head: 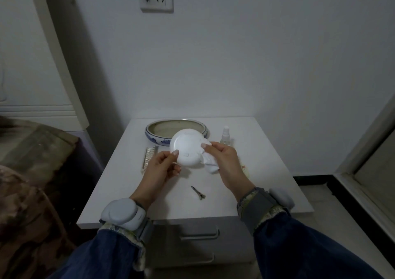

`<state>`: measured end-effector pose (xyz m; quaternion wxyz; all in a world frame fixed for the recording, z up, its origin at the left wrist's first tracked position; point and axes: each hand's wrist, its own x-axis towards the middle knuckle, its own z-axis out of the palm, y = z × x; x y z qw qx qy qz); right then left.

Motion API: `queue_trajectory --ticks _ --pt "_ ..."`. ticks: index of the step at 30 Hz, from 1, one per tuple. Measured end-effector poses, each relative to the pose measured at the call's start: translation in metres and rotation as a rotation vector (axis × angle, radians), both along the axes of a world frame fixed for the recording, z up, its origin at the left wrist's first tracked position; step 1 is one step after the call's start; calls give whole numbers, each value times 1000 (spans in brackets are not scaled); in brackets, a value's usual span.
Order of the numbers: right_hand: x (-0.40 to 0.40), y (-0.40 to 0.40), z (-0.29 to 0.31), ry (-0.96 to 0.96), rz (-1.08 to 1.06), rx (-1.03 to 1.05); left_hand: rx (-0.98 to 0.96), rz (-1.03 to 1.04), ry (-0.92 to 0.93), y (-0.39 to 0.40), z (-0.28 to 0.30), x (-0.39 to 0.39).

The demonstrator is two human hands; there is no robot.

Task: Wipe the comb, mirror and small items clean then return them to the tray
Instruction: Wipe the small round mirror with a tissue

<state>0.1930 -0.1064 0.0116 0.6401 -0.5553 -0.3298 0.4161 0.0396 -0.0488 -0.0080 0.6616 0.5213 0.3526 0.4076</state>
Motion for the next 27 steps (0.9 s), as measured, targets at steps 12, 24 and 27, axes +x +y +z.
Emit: queue_trajectory --ticks 12,24,27 --pt "8 -6 13 -152 127 16 220 35 191 -5 7 -6" --pt "3 -3 4 -143 121 25 70 101 59 -2 7 -4" --pt "-2 -2 0 -105 136 -9 -5 90 -55 -4 9 -2"
